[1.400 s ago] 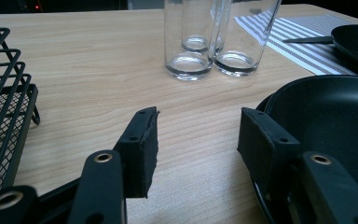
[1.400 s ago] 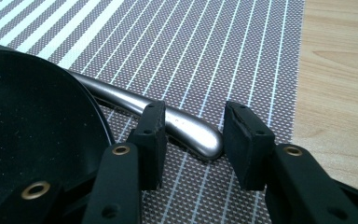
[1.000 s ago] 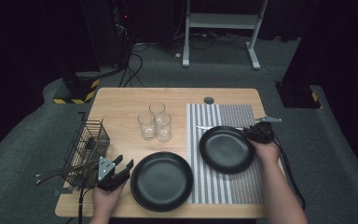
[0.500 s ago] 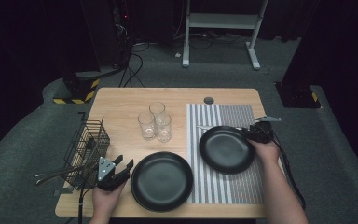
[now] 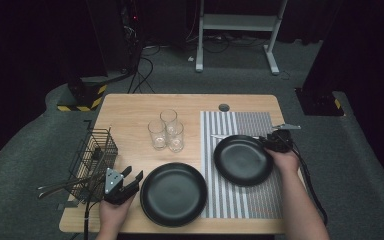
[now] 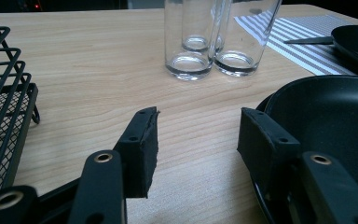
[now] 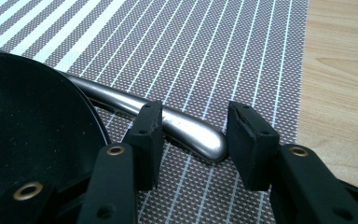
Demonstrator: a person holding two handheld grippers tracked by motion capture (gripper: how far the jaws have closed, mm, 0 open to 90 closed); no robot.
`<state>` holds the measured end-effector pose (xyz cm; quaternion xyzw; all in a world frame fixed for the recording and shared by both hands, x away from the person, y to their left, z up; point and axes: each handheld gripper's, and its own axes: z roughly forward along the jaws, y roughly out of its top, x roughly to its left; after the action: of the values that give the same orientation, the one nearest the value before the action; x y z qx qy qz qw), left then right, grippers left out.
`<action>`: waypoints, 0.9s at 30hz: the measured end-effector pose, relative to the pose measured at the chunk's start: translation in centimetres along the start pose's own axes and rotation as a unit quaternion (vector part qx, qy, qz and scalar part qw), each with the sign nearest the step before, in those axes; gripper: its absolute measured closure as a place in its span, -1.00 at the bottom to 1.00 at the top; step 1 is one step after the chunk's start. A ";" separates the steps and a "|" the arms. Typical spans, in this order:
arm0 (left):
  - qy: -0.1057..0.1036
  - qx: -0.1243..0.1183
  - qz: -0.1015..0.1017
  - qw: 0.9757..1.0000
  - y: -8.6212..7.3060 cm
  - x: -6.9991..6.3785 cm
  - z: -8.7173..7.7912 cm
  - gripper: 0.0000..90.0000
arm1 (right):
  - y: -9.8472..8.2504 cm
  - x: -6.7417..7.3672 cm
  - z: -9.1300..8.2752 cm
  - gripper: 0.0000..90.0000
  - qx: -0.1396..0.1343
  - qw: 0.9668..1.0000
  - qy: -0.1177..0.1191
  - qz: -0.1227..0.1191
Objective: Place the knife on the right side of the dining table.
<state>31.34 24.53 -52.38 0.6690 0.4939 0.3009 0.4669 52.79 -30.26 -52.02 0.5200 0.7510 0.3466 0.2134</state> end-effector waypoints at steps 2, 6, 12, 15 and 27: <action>0.000 0.001 0.000 1.000 0.0 0.0 0.0 0.06 | 0.0 0.0 0.0 0.28 0.001 1.000 -0.001 0.004; -0.001 0.000 -0.001 1.000 0.0 0.0 0.0 0.06 | -0.1 0.1 -0.1 0.31 0.000 1.000 -0.003 0.004; -0.001 0.000 -0.001 1.000 0.0 0.0 0.0 0.06 | -0.1 0.1 -0.1 0.32 -0.001 1.000 -0.005 0.006; -0.001 0.000 -0.001 1.000 0.0 0.0 0.0 0.06 | -0.1 0.1 -0.1 0.34 -0.001 1.000 -0.005 0.010; -0.001 0.000 -0.003 1.000 0.0 0.1 0.0 0.06 | -0.2 -0.3 -0.7 0.37 0.011 1.000 -0.022 0.013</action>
<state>31.33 24.61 -52.38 0.6678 0.4953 0.2989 0.4685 52.25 -30.82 -51.70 0.5397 0.7429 0.3298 0.2191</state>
